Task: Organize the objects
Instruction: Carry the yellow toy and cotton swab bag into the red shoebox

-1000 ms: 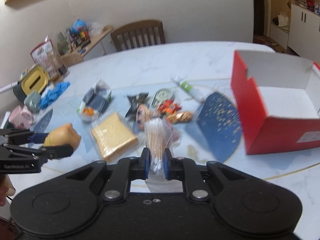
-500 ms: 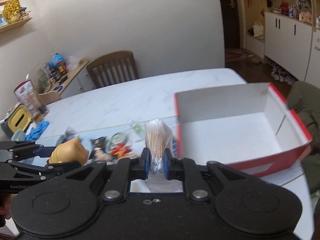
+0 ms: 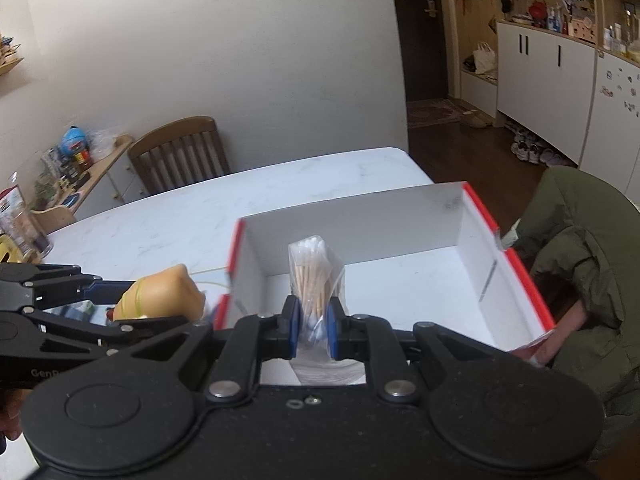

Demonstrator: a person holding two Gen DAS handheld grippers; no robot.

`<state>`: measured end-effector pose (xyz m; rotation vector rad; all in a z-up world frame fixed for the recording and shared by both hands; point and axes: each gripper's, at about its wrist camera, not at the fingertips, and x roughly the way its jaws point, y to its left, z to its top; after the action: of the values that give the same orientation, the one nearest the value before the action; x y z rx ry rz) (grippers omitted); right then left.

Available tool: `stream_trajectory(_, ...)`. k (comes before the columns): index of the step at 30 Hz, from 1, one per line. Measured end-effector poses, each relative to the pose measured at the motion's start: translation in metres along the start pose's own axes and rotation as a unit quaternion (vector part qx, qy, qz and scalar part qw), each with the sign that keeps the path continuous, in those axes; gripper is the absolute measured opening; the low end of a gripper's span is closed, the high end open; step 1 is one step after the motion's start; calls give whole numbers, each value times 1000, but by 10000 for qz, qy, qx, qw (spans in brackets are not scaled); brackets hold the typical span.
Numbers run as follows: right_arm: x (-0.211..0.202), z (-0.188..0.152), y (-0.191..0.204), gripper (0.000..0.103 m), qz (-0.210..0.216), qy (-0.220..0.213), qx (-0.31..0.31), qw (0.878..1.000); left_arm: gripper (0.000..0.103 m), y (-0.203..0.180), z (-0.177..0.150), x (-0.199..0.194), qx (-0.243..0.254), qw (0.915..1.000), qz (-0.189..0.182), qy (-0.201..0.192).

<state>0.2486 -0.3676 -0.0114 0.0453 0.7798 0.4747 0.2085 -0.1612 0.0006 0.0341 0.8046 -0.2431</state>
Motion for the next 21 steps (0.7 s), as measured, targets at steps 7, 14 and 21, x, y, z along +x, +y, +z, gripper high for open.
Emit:
stream_trajectory(7,17,7,-38,13,-154,90,170,9997,57,-24,29,44,143,9996,-79,243)
stream_trajectory(14,50,11,-73,13,-409,379,466,9974,57,-45,46,102,408,9967,42,694)
stream_trajectory(21,88,4,-93,13,-593,912,613,9922,57,-53,53,153,476,9917,77,1193)
